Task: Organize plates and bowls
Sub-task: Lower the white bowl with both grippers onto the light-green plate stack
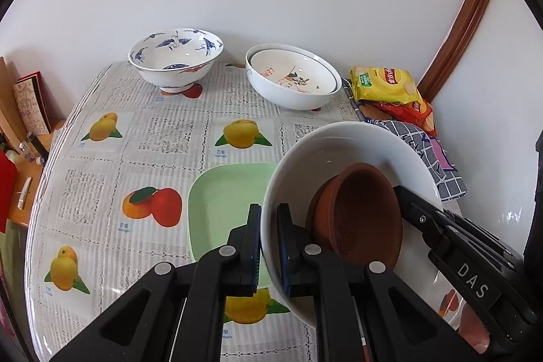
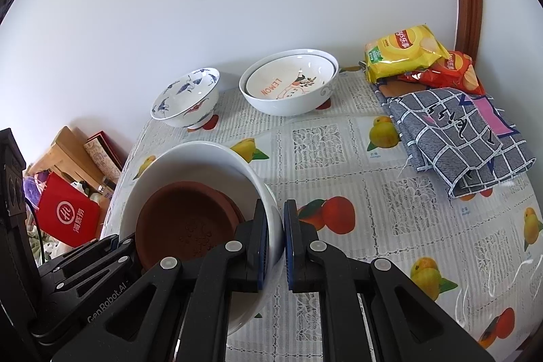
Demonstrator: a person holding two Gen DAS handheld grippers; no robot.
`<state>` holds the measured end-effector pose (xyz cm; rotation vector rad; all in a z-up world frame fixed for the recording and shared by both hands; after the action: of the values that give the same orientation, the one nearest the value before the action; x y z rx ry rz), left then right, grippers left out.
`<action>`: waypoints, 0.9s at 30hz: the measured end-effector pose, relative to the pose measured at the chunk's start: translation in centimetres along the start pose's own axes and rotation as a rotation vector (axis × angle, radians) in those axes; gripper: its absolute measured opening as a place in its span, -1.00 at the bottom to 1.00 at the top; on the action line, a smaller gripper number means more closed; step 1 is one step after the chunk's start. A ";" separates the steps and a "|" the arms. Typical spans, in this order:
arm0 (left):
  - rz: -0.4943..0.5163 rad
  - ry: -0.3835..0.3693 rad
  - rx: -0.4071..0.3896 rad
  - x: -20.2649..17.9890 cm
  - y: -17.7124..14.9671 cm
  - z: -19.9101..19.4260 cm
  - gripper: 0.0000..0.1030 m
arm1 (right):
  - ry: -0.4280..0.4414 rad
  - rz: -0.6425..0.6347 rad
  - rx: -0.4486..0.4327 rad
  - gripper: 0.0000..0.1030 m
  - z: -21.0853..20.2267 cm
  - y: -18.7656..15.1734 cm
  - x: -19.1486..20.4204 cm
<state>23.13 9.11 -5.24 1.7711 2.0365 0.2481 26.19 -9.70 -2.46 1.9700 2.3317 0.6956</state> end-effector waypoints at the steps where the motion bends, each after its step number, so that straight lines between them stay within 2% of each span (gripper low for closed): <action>1: -0.002 0.000 0.001 0.1 0.0 0.0 -0.82 | -0.001 -0.002 0.002 -0.82 0.1 0.0 0.1; 27: -0.040 0.000 0.044 2.5 0.7 2.5 -0.82 | -0.003 -0.018 0.055 -0.82 3.3 0.9 1.3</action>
<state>24.58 11.28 -7.66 1.7535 2.0902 0.1923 27.68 -7.34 -4.78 1.9678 2.3892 0.6330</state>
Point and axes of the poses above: each gripper's, at about its wrist camera, not at the fingertips, and z roughly the way its jaws point, x to its left, y to its top, the point moved 2 cm from there along z, roughly the way its jaws point, and after that the axes turned 12 degrees about x, right-handed, at the moved point
